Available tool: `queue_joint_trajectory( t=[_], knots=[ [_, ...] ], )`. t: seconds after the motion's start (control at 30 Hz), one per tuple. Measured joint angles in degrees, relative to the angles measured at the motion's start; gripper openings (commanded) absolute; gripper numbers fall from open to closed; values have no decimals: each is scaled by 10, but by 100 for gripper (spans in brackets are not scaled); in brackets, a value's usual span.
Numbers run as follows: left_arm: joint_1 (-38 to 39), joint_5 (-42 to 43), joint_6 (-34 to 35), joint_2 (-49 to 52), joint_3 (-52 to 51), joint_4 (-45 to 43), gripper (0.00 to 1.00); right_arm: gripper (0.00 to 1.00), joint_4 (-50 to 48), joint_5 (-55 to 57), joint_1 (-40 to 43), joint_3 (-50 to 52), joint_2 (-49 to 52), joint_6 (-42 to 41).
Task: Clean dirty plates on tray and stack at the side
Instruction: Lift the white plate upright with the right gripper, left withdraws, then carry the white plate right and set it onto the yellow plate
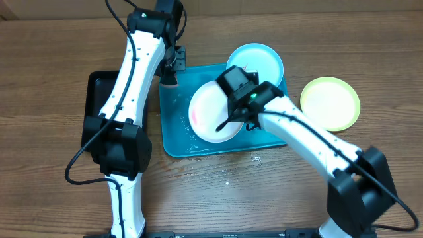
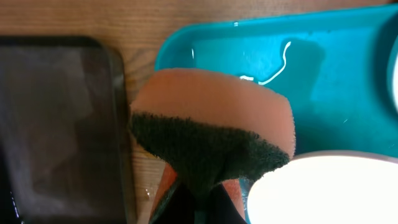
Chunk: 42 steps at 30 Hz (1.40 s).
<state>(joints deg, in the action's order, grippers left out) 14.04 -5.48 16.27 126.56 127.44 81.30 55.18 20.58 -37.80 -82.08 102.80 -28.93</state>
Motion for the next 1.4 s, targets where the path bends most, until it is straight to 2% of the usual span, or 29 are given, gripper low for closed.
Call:
queue_joint_trajectory(
  t=[0.4, 0.77, 1.2, 1.4],
  knots=[
    [2, 10, 1, 0, -26, -1, 4, 4, 75, 349, -148, -4, -39, -26],
    [2, 16, 1, 0, -26, -1, 4, 4, 91, 618, -227, -4, -54, -34],
    [2, 18, 1, 0, -26, -1, 4, 4, 100, 668, -246, -4, -54, -33],
    [2, 18, 1, 0, -26, -1, 4, 4, 115, 573, -235, -4, -54, -43]
  ],
)
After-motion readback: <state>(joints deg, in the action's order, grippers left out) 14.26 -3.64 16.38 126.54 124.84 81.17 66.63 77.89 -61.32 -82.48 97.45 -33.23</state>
